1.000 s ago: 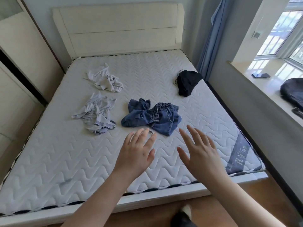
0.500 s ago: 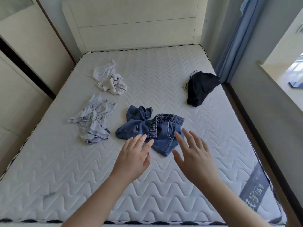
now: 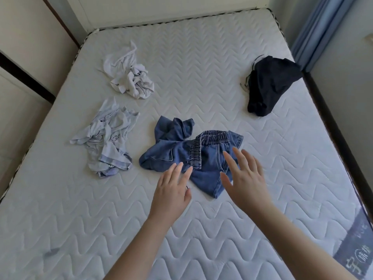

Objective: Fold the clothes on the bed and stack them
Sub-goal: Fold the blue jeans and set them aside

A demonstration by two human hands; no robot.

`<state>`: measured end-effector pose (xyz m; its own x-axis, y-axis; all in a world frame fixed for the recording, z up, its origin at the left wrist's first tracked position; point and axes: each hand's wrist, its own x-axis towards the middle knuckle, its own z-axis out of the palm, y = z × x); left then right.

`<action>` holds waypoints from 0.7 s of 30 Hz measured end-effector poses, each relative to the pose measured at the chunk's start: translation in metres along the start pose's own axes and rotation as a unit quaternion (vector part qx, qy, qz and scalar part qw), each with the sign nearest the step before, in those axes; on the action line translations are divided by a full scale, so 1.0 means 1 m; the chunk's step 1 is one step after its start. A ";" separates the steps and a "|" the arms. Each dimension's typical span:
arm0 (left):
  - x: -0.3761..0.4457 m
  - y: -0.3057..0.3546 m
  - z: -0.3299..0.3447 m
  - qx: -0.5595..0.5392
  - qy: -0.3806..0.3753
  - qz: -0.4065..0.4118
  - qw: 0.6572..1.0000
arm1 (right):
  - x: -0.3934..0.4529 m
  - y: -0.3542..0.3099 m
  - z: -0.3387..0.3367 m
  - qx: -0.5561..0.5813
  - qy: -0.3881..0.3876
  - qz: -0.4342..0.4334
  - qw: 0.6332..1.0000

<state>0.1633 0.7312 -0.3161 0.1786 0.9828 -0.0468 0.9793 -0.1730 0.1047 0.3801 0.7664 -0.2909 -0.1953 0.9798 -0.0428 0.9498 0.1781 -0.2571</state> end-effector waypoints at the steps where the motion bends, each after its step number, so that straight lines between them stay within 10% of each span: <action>1: 0.011 -0.004 0.012 -0.002 -0.006 -0.002 1.000 | 0.014 0.004 0.013 -0.002 -0.006 0.001 1.000; 21: 0.166 -0.050 0.258 0.046 -0.124 -0.014 0.991 | 0.249 0.102 0.230 -0.012 -0.106 0.079 0.991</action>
<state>0.1681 0.8862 -0.5854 0.1579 0.9430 -0.2930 0.9867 -0.1623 0.0096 0.3726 1.0073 -0.5495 -0.0888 0.9550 -0.2831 0.9776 0.0291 -0.2085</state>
